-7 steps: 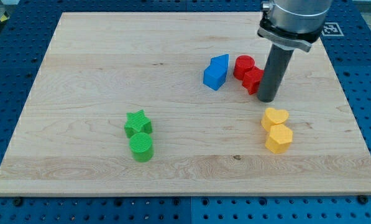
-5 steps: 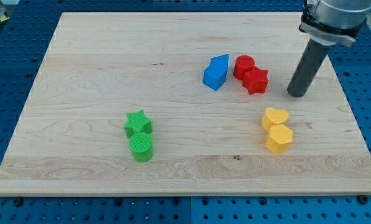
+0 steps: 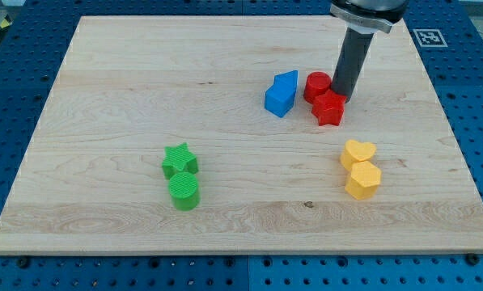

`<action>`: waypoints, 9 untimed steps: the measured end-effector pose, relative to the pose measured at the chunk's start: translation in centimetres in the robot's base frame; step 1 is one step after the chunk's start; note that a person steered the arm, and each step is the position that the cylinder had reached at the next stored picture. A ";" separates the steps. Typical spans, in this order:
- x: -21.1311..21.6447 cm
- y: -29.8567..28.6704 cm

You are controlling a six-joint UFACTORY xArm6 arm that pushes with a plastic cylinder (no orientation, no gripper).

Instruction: Place the red star diagonally top right to the yellow heart

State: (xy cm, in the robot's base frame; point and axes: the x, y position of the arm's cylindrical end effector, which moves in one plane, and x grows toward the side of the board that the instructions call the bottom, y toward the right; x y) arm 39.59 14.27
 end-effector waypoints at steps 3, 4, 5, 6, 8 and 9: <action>-0.1 -1.5; -0.1 -2.0; -0.1 -2.4; -0.1 -4.0; -0.1 -8.6; 1.6 -7.3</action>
State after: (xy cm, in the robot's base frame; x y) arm 41.20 6.95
